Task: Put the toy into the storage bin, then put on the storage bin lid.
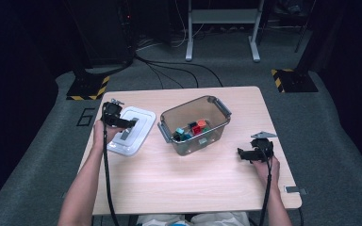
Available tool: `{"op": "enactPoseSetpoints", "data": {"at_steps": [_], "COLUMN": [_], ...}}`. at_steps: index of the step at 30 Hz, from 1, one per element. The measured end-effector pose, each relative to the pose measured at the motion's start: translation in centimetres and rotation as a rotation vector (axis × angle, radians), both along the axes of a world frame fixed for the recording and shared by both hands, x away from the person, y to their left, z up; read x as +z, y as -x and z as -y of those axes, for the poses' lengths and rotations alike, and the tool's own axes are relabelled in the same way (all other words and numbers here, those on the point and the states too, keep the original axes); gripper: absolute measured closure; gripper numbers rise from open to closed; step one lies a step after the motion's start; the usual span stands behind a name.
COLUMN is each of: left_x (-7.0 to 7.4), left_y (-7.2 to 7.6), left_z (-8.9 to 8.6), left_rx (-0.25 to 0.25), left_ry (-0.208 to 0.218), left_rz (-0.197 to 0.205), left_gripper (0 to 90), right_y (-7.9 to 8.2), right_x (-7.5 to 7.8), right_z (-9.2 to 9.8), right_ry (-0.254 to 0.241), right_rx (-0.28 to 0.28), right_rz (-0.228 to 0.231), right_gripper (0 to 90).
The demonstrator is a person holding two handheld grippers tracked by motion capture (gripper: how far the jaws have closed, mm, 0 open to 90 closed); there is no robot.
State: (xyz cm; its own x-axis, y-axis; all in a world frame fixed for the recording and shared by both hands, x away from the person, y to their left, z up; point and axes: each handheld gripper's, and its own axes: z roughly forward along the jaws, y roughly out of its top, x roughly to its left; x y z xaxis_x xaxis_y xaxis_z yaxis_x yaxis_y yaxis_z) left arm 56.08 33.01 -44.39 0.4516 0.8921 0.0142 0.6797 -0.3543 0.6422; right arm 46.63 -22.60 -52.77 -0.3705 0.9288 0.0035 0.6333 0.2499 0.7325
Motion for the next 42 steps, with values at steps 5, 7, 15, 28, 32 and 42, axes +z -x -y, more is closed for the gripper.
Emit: {"op": "enactPoseSetpoints", "data": {"at_steps": [5, 7, 15, 28, 32, 42], "left_x": [-2.4, -3.1, -5.1, -4.8, -4.5, -1.4], "left_y": [-0.6, -0.8, -1.4, -1.4, -1.1, 0.0], "left_z": [-0.6, -0.6, -0.7, -0.1, 0.0, 0.5], "left_rx": [0.045, 0.046, 0.076, 0.028, 0.025, -0.036], "left_ry": [-0.008, -0.022, -0.044, -0.063, -0.049, -0.064], "left_rz": [-0.024, -0.029, -0.038, -0.04, -0.035, 0.005], "left_gripper": [18.4, 22.1, 45.5, 66.5, 66.6, 66.6], "right_y": [0.0, 0.0, 0.0, 0.0, 0.0, 0.0], "right_x": [0.0, 0.0, 0.0, 0.0, 0.0, 0.0], "right_z": [0.0, 0.0, 0.0, 0.0, 0.0, 0.1], "right_ry": [0.0, 0.0, -0.001, -0.001, -0.001, -0.001], "right_rx": [0.0, 0.001, 0.0, -0.001, -0.001, -0.001], "right_rz": [0.0, 0.0, -0.001, 0.0, -0.001, 0.0], "right_gripper": [7.0, 7.0, 7.0, 7.0, 7.0, 7.1]}}
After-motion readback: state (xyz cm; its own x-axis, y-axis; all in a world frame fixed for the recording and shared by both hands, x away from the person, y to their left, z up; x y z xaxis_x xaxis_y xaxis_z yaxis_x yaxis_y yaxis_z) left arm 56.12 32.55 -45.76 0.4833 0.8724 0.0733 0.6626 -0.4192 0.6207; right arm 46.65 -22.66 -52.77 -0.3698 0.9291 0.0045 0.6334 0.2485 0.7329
